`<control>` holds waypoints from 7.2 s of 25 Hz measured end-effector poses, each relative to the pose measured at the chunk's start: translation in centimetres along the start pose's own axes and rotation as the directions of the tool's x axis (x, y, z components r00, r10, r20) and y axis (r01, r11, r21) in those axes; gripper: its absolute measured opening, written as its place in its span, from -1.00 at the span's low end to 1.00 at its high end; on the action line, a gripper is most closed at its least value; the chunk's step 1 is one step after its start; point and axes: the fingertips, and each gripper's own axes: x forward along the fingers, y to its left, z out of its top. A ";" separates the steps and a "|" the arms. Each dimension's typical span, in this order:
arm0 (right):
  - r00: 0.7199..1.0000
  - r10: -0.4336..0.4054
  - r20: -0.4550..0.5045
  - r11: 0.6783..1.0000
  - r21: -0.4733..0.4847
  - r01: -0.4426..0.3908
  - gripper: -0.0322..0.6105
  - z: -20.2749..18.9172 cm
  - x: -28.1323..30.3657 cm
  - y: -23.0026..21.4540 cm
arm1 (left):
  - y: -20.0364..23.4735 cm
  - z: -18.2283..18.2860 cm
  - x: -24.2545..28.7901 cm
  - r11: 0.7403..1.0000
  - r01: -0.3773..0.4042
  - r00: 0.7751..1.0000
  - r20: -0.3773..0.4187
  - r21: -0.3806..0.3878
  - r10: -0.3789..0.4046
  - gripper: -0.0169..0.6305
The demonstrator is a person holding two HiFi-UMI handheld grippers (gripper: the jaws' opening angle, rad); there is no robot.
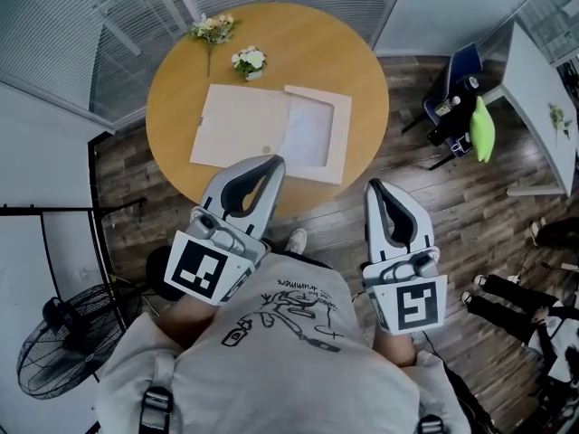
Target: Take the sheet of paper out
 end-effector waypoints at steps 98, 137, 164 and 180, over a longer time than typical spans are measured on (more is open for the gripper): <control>0.995 -0.090 -0.039 0.995 0.031 0.091 -0.88 0.8 10.9 2.8 | 15.9 -33.5 8.9 0.972 0.002 0.844 -0.520 -0.236 -0.129 -0.65; 0.994 -0.092 -0.060 0.995 0.042 0.094 -0.88 -0.1 12.4 1.5 | 17.2 -45.1 13.1 0.961 -0.031 0.690 -0.701 -0.274 -0.178 -0.52; 0.987 -0.119 -0.109 0.991 0.046 0.124 -0.88 -1.4 12.4 -0.4 | 17.2 -50.7 14.8 0.962 -0.080 0.587 -0.792 -0.262 -0.167 -0.36; 0.982 -0.129 -0.137 0.990 0.044 0.136 -0.88 -2.3 12.2 -0.9 | 17.8 -51.8 15.6 0.981 -0.082 0.546 -0.831 -0.175 -0.103 -0.46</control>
